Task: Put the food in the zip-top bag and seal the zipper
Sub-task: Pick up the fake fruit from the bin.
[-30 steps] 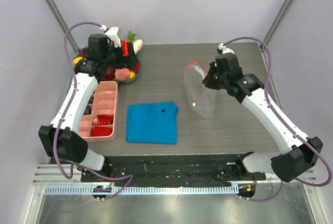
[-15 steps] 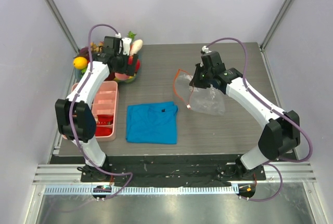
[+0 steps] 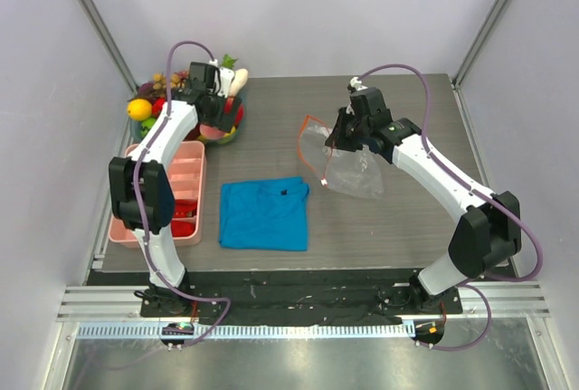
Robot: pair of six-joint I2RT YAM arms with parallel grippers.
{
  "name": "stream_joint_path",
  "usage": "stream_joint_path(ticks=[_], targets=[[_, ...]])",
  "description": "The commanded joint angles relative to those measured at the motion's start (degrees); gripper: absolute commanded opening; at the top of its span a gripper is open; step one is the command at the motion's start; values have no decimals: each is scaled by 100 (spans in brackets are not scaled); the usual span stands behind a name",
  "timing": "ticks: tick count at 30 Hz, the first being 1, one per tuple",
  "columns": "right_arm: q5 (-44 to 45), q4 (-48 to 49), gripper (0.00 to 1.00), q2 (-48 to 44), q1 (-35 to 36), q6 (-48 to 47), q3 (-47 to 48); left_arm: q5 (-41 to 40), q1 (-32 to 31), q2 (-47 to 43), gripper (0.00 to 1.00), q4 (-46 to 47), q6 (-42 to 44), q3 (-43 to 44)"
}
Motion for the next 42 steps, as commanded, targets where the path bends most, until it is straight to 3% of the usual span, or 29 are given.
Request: stream_joint_path(ticks=[1,19,25,26,28,31,34,39,42], targets=[[-48,254,1,28,20,41,250,-104,-18,144,100,182,276,331],[-83,254,1,98,28,15,241,-236,-27,671,94,297,461,419],[-179,245,1,72,20,32,267,-140,-35,373,73,148,329,577],[-214,245,1,63,20,41,302,-105,-35,259,62,43,312,603],[-459,254,1,54,20,59,347,-52,-35,118,52,-98,224,717],[-881,446,1,-16,20,321,356,27,-35,-172,49,-423,40,867],[-1567,780,1,-51,11,794,338,422,-35,-593,48,-713,-197,1008],[-2567,1481,1,-16,20,1552,285,2019,-53,-1454,52,-600,-954,1096],[-2973,2114,1,-51,19,2096,136,2460,-114,-1780,53,-477,-1444,1253]])
